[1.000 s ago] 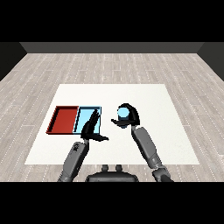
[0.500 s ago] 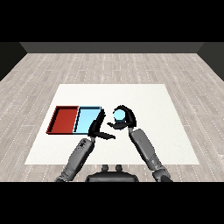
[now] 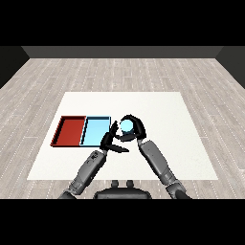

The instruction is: Pick the blue can and put it in the blue box

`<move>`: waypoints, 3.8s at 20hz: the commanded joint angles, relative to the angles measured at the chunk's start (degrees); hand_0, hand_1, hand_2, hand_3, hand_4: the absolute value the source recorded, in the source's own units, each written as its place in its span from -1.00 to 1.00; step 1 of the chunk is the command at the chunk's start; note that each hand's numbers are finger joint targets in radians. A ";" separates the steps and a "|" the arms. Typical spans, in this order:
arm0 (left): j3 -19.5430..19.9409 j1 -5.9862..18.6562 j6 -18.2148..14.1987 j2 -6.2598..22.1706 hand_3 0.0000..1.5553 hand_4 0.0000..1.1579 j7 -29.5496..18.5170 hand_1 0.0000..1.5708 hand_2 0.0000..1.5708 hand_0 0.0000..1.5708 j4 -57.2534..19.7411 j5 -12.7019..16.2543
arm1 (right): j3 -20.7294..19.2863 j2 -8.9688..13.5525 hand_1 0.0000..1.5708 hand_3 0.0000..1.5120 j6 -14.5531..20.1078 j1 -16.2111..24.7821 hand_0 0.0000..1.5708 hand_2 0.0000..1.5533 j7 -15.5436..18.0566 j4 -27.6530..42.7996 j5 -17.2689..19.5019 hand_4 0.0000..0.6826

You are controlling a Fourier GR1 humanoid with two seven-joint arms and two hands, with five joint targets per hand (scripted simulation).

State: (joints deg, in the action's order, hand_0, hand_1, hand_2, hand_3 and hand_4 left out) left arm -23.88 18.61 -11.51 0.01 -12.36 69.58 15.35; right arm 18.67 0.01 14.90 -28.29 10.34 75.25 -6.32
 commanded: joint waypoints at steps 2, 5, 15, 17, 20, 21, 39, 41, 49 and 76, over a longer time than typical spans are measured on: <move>2.87 3.20 2.06 -0.01 -1.00 -1.00 -1.22 -1.00 -1.00 -1.00 -3.78 -0.61 | 2.84 -0.01 0.82 0.87 2.39 -2.60 0.82 0.88 1.80 -3.22 -1.54 0.79; -0.57 1.01 1.65 -0.01 -1.00 -1.00 -4.91 -1.00 -1.00 -1.00 -4.86 1.35 | 3.15 -0.01 0.82 0.88 1.09 2.29 0.82 0.87 0.09 2.92 0.97 0.82; -4.45 0.06 -3.47 0.00 -1.00 -1.00 -1.10 -1.00 -1.00 -1.00 1.27 0.10 | 2.98 1.47 0.87 0.88 -2.74 2.48 0.87 0.89 -1.84 4.76 -1.02 0.71; -5.34 8.10 -4.38 0.00 -1.00 -1.00 -5.34 -1.00 -1.00 -1.00 -7.79 6.40 | 8.30 0.00 0.85 0.87 1.76 4.71 0.85 0.88 3.04 2.21 -0.92 0.68; -2.01 2.05 1.03 -0.01 -1.00 -1.00 -5.52 -1.00 -1.00 -1.00 -4.06 3.87 | 8.99 -0.01 0.84 0.85 4.09 0.38 0.84 0.85 2.35 0.51 -2.68 0.65; -4.10 4.22 -1.59 -0.01 -1.00 -1.00 -5.24 -1.00 -1.00 -1.00 -5.10 4.53 | 7.77 -0.01 0.86 0.85 3.44 -0.14 0.86 0.86 -1.15 2.01 -2.39 0.63; -7.87 6.32 -17.58 0.06 0.10 0.12 3.32 0.14 0.23 0.14 -2.28 0.69 | 8.16 0.05 0.89 0.86 1.10 0.96 0.89 0.88 0.89 2.29 -4.59 0.64; -9.93 7.54 -16.22 0.05 -0.46 0.20 0.72 -0.07 -0.09 -0.07 -4.95 5.77 | 11.53 0.04 0.89 0.86 4.61 -0.22 0.89 0.88 1.12 1.39 -6.48 0.71; -6.59 10.73 -19.29 0.08 -0.18 0.08 3.98 0.17 0.13 0.17 -7.48 1.08 | 9.96 0.08 0.87 0.86 3.25 -1.10 0.87 0.87 2.42 0.86 -6.71 0.69; -3.27 10.00 -21.25 0.01 0.90 0.97 -18.04 1.00 1.00 1.00 -13.44 3.24 | -1.59 4.43 -1.00 -1.00 -5.82 9.21 -1.00 -1.00 -2.16 16.31 -8.55 -1.00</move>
State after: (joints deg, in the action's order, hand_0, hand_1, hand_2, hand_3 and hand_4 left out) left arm -30.16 29.02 -34.28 0.34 -28.23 58.58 20.02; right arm 19.00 2.72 12.69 -21.81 8.92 86.96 -13.00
